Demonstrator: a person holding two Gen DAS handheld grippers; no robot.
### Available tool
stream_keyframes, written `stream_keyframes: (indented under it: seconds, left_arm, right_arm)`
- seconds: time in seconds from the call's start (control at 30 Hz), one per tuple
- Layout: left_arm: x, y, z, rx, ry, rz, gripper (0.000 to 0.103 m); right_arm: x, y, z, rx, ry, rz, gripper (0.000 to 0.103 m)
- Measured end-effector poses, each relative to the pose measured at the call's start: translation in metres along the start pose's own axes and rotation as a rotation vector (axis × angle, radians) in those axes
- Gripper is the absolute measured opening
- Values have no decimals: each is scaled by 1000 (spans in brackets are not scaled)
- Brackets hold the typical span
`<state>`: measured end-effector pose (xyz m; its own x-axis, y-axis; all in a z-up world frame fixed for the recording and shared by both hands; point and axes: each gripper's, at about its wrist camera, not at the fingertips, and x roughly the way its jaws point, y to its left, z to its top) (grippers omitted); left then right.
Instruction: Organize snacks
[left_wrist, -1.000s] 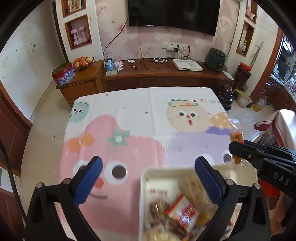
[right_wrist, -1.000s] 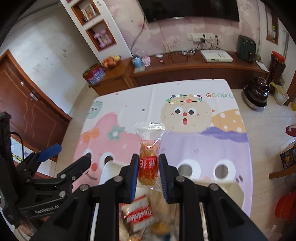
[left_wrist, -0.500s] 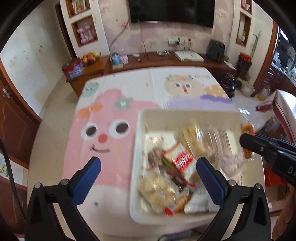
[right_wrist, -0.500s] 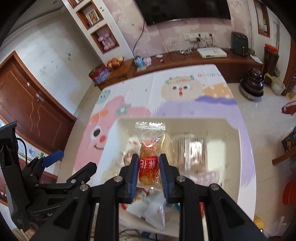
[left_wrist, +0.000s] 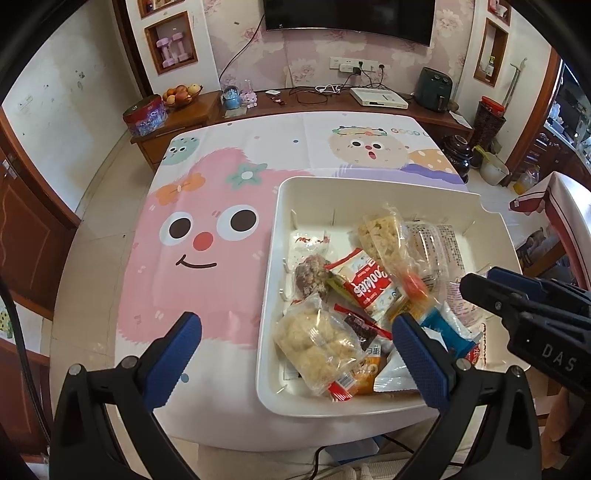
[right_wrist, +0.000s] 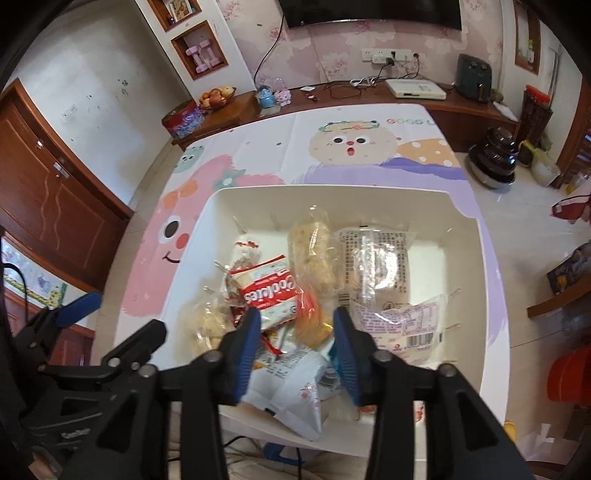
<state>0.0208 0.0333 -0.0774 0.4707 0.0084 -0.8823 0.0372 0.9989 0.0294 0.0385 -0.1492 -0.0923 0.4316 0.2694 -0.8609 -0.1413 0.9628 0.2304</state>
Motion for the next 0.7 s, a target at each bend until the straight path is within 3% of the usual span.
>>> stream_keyframes:
  seconds: [0.7]
  left_arm:
    - [-42,6,5,-25,-104,-27,103]
  right_arm:
    - [-57,20,-8,-29,-184,0,49]
